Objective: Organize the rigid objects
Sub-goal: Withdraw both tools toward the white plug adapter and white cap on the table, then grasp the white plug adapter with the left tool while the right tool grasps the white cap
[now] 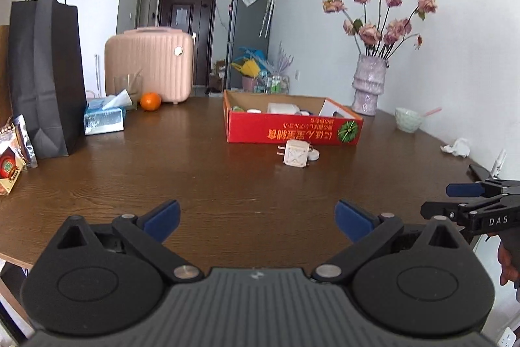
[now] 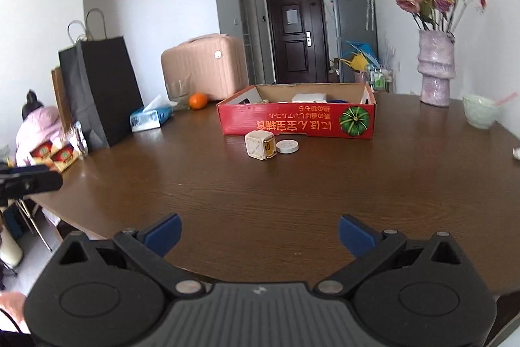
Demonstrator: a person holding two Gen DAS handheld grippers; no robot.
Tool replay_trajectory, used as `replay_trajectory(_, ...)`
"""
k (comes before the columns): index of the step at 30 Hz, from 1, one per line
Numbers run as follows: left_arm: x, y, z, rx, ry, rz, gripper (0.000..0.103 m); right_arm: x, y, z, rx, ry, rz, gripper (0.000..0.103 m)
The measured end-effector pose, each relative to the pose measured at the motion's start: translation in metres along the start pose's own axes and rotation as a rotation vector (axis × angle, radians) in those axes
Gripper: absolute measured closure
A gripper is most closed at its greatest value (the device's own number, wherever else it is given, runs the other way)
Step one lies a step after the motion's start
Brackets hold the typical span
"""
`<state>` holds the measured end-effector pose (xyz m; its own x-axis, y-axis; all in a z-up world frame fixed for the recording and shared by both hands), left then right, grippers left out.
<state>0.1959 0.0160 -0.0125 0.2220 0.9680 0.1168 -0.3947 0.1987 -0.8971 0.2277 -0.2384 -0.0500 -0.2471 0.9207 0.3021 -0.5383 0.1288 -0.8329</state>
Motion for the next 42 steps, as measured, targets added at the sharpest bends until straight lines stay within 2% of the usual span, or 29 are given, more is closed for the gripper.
replay_trajectory(7,-0.018,-0.007,-0.068,0.082,0.047,-0.048,0.0,-0.018,-0.009,-0.034,0.009,0.053,-0.008,0.002)
replay_trajectory(14,-0.037,-0.041,-0.168,0.104,0.088,-0.077,0.0,-0.064,-0.04,-0.069,0.008,0.137,-0.091,0.006)
replay_trajectory(17,-0.034,-0.049,-0.213,0.127,0.06,-0.008,0.0,-0.08,-0.056,-0.086,0.004,0.164,-0.11,0.006)
replay_trajectory(23,-0.033,-0.062,-0.275,0.16,0.114,0.179,0.001,-0.097,-0.08,-0.123,0.011,0.169,-0.123,0.007)
replay_trajectory(25,-0.037,-0.058,-0.287,0.196,0.125,0.202,0.008,-0.099,-0.085,-0.133,0.017,0.155,-0.119,0.007)
replay_trajectory(26,-0.038,-0.055,-0.291,0.213,0.134,0.222,0.017,-0.1,-0.087,-0.139,0.025,0.146,-0.119,0.007)
replay_trajectory(28,-0.043,-0.052,-0.298,0.206,0.172,0.25,0.021,-0.101,-0.091,-0.149,0.04,0.124,-0.121,0.009)
replay_trajectory(29,-0.044,-0.053,-0.299,0.19,0.154,0.245,0.023,-0.101,-0.094,-0.154,0.039,0.119,-0.121,0.009)
replay_trajectory(31,-0.049,-0.056,-0.302,0.175,0.153,0.224,0.024,-0.103,-0.099,-0.163,0.033,0.117,-0.126,0.009)
replay_trajectory(32,-0.052,-0.056,-0.304,0.177,0.168,0.216,0.029,-0.103,-0.101,-0.169,0.033,0.118,-0.129,0.009)
replay_trajectory(33,-0.054,-0.055,-0.304,0.18,0.175,0.206,0.039,-0.103,-0.103,-0.173,0.034,0.117,-0.13,0.01)
replay_trajectory(36,-0.054,-0.053,-0.298,0.184,0.142,0.12,0.048,-0.102,-0.107,-0.188,0.043,0.109,-0.12,0.011)
replay_trajectory(38,-0.048,-0.054,-0.291,0.164,0.141,0.084,0.062,-0.099,-0.111,-0.2,0.066,0.106,-0.116,0.019)
replay_trajectory(40,-0.036,-0.052,-0.287,0.157,0.15,0.095,0.062,-0.09,-0.114,-0.213,0.085,0.086,-0.097,0.022)
replay_trajectory(42,-0.019,-0.048,-0.287,0.153,0.124,0.122,0.062,-0.076,-0.114,-0.226,0.104,0.064,-0.056,0.022)
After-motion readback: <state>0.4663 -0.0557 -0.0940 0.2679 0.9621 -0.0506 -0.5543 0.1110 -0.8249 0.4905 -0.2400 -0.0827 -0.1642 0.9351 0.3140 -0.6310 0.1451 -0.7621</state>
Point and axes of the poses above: each gripper's, at about its wrist camera, not at the fingertips, and z roughly against the way its jaws point, x to its left, y to its underside, the point moved 9 cm from there along -z, roughly the way its jaws point, and after that the axes turned 13 degrees about -z, right-handed, at the moved point
